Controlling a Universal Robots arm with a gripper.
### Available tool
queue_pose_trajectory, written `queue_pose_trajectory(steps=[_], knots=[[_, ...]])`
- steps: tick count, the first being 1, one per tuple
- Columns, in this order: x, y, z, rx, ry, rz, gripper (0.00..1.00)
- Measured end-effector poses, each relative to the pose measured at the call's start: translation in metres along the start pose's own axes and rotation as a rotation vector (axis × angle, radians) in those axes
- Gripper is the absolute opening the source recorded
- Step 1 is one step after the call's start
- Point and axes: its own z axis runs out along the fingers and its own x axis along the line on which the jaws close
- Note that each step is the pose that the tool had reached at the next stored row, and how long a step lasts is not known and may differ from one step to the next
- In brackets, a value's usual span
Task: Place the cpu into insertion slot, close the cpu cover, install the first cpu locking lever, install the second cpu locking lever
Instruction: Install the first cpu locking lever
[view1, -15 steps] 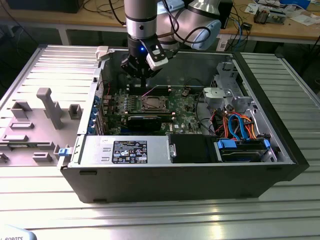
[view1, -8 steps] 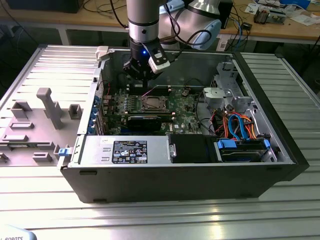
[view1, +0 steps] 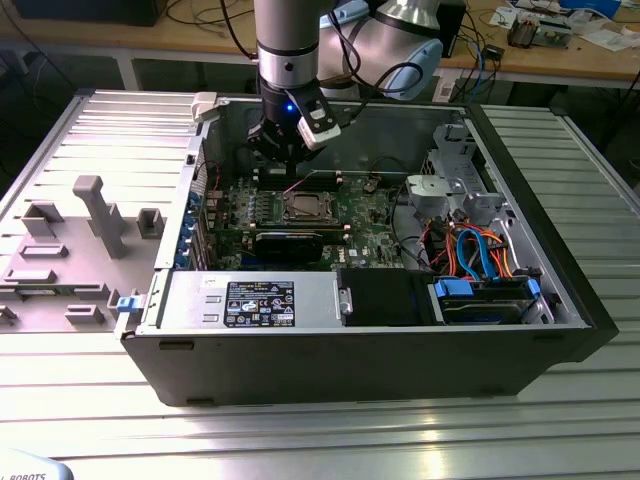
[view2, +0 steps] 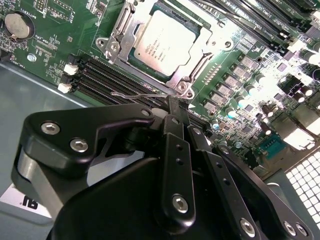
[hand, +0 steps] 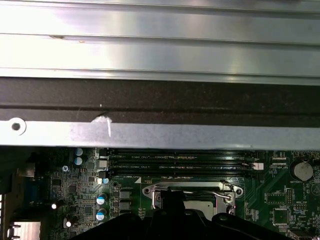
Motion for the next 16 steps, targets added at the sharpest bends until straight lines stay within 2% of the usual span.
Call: queue_pose_trajectory(steps=[9, 10, 12, 14, 16], knots=[[0.0, 0.0, 0.0005, -0.0011, -0.0001, 0.0, 0.11], [-0.0001, -0.0001, 0.0008, -0.0046, -0.0002, 0.0, 0.11], [-0.0001, -0.0002, 0.0012, -0.0236, -0.0006, 0.001, 0.11], [-0.0001, -0.0001, 0.0013, -0.0269, -0.0006, 0.001, 0.11], [-0.0001, -0.0001, 0.0012, -0.0351, -0.0008, 0.001, 0.11]])
